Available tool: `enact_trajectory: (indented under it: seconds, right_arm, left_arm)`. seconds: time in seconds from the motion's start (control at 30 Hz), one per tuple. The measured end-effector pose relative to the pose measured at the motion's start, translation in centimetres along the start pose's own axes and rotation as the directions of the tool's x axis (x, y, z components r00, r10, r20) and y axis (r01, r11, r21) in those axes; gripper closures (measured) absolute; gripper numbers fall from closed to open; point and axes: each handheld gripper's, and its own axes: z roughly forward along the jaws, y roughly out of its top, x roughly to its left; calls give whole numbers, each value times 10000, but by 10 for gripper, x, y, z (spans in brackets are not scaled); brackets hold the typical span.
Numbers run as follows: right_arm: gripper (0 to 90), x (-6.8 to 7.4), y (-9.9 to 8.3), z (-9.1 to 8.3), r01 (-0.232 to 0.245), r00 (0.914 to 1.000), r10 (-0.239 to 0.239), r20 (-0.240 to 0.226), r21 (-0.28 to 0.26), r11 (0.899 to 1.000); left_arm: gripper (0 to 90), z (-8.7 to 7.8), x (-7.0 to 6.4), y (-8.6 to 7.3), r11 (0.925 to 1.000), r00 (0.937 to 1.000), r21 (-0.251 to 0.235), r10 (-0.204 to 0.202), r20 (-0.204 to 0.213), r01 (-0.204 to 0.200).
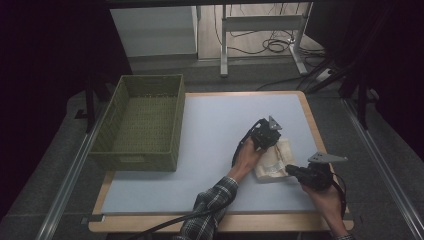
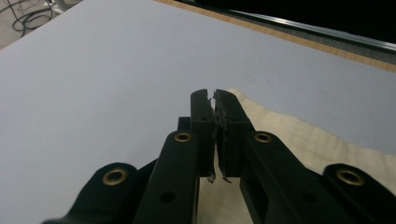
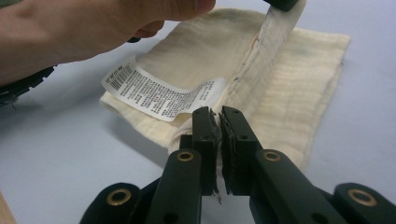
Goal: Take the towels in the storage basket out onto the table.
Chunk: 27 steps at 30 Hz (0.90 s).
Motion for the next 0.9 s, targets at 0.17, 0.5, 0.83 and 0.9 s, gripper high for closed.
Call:
enact_trajectory:
  seconds: [0.17,0.5,0.83,0.9]
  right_arm:
    - [836,-7,-3,-2,-183,9998,184,92,-84,9998]
    - [727,-23,-12,-16,-323,9960,306,842,188,9993]
    - [621,-26,-7,-40,-372,9904,347,1341,161,9992]
    - [592,-22,-1,-39,-241,9908,219,1339,152,9996]
  left_arm:
    - [861,8,-1,5,10000,10000,72,41,0,-41]
    - [547,-8,2,10,9999,9998,-170,19,-208,-23]
    - [444,-37,20,-17,9995,9973,109,-299,-665,307]
    - [428,-43,24,-23,9990,9966,131,-410,-716,421]
